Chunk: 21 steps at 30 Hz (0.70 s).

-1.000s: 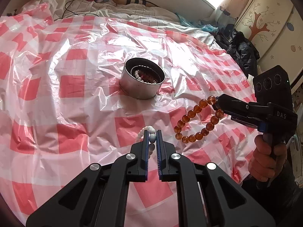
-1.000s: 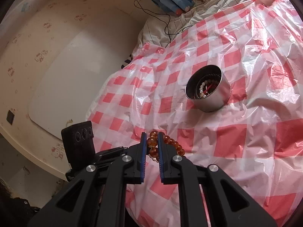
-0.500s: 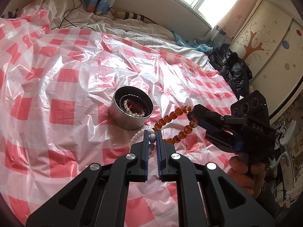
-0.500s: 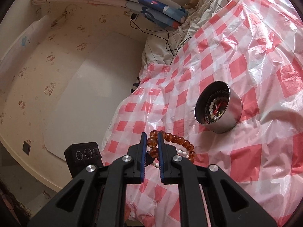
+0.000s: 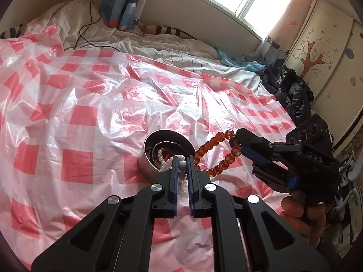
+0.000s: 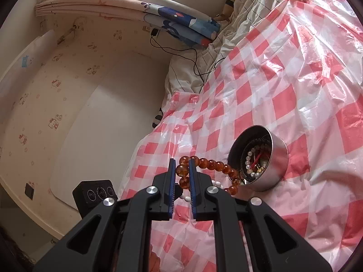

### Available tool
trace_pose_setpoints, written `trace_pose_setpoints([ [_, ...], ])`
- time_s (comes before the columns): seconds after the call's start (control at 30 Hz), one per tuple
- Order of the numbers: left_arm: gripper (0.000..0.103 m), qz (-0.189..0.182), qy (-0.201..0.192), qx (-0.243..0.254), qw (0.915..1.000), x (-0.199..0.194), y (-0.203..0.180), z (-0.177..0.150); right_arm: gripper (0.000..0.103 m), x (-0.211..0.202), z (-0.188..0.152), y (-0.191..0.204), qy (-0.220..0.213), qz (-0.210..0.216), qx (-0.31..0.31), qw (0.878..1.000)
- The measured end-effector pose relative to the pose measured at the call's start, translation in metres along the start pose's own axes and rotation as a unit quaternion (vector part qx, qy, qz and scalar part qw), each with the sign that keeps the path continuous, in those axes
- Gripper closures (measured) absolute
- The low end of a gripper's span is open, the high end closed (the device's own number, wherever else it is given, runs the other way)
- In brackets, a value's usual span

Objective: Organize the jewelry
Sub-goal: 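Carry both bead bracelets over the silver tin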

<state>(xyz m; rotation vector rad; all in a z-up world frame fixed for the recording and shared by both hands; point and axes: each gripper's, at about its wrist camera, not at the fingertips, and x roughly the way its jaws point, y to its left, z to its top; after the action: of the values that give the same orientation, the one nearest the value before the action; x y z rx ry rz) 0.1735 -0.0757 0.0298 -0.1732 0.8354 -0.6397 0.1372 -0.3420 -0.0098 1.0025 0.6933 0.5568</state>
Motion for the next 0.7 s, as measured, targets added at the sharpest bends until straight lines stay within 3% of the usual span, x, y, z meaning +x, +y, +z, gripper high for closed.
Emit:
trace_pose_setpoints([
  [0.7, 0.096, 0.005, -0.030, 0.045, 0.9985, 0.030, -0.031, 0.013, 0.091, 0.001, 0.017, -0.011, -0.021, -0.003, -0.001, 1.000],
])
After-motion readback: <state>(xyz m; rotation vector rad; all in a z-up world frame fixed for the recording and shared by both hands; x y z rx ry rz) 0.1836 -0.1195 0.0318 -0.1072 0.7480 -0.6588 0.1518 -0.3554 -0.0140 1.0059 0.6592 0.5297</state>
